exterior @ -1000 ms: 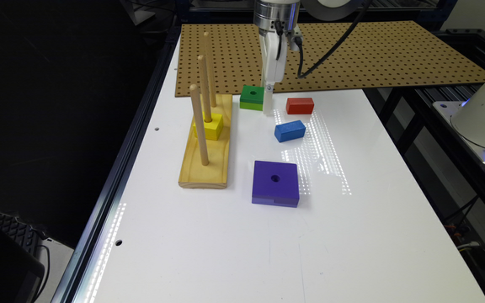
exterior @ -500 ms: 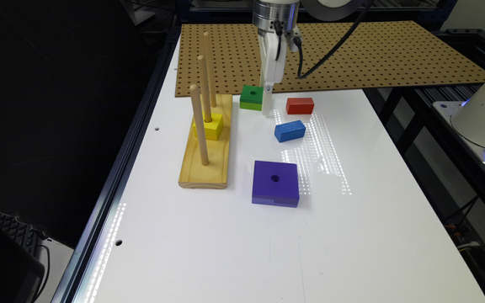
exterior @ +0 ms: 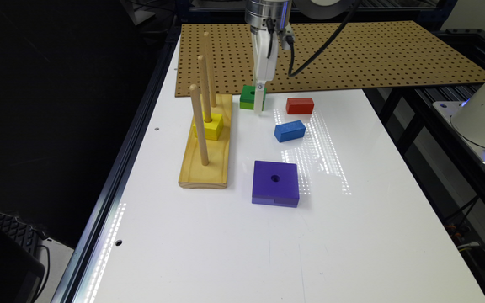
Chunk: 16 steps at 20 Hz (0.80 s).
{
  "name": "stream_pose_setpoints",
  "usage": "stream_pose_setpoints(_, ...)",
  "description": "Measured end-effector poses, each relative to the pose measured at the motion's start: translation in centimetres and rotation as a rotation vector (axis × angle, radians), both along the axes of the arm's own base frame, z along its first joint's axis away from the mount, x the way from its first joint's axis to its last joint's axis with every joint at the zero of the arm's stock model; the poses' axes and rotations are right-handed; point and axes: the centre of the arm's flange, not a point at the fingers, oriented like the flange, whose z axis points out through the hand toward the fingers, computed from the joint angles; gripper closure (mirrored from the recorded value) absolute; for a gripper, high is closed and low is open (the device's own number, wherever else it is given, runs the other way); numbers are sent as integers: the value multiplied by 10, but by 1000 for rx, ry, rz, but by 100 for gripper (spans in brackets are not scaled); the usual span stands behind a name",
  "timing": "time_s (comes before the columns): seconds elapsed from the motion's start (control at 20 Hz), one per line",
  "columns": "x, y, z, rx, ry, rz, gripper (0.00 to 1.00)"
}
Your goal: Pick up green block.
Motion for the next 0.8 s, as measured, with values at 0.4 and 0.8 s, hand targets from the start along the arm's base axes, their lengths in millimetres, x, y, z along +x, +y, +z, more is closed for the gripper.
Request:
stream_pose_setpoints(0.4,1,0,1,-1,-2,0,0)
stream_pose_setpoints(0.8,14,-3,-1,0,-14,-1,100)
